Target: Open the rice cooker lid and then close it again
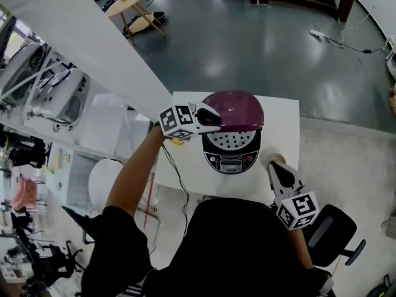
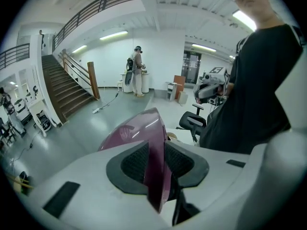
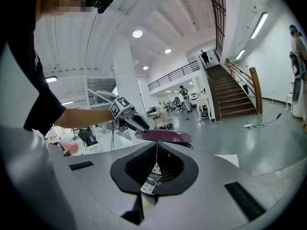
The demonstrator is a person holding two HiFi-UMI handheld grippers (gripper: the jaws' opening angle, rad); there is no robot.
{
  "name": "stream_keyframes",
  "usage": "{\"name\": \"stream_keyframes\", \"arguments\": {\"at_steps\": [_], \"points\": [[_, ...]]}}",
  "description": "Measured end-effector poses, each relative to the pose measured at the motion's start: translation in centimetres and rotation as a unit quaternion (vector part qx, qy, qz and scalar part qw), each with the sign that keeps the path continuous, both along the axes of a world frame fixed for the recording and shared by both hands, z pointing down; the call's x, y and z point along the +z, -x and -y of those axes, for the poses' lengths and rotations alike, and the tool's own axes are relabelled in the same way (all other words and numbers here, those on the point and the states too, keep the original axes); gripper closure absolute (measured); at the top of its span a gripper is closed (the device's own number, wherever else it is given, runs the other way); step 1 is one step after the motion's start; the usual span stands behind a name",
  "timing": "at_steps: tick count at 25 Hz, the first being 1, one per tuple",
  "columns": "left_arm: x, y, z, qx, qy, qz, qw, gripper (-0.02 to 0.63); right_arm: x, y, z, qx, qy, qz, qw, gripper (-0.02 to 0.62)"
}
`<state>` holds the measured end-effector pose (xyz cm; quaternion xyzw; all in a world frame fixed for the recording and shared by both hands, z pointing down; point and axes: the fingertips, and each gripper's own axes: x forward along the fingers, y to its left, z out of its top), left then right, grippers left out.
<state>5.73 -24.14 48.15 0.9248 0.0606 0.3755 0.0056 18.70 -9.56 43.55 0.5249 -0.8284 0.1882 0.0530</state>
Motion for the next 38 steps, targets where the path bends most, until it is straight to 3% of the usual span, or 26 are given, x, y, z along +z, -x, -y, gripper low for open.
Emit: {"name": "stream_keyframes", "arguments": {"at_steps": [7, 14, 28, 38], "points": [[2.3, 0.2, -2.1, 0.008, -0.004, 0.028, 0.9996, 0.504, 1.6, -1.6, -0.3, -0.014, 0.008, -0.006, 1.000, 0.594], [3.8, 0.3, -2.9, -0.019, -0.001, 0.022, 0.9996, 0.505, 2.6, -1.8, 0.2, -0.028, 0.014, -0.006, 0.999, 0.594], [5.5, 0.2, -4.0, -0.028, 0.028, 0.003, 0.9992, 0.505, 3.4, -1.8, 1.4, -0.040, 0.025, -0.010, 0.999, 0.594], [6.9, 0.6, -4.6, -0.015, 0.015, 0.031, 0.9993, 0.508, 3.1, -1.5, 1.0, -0.044, 0.024, 0.003, 0.999, 0.594]]}}
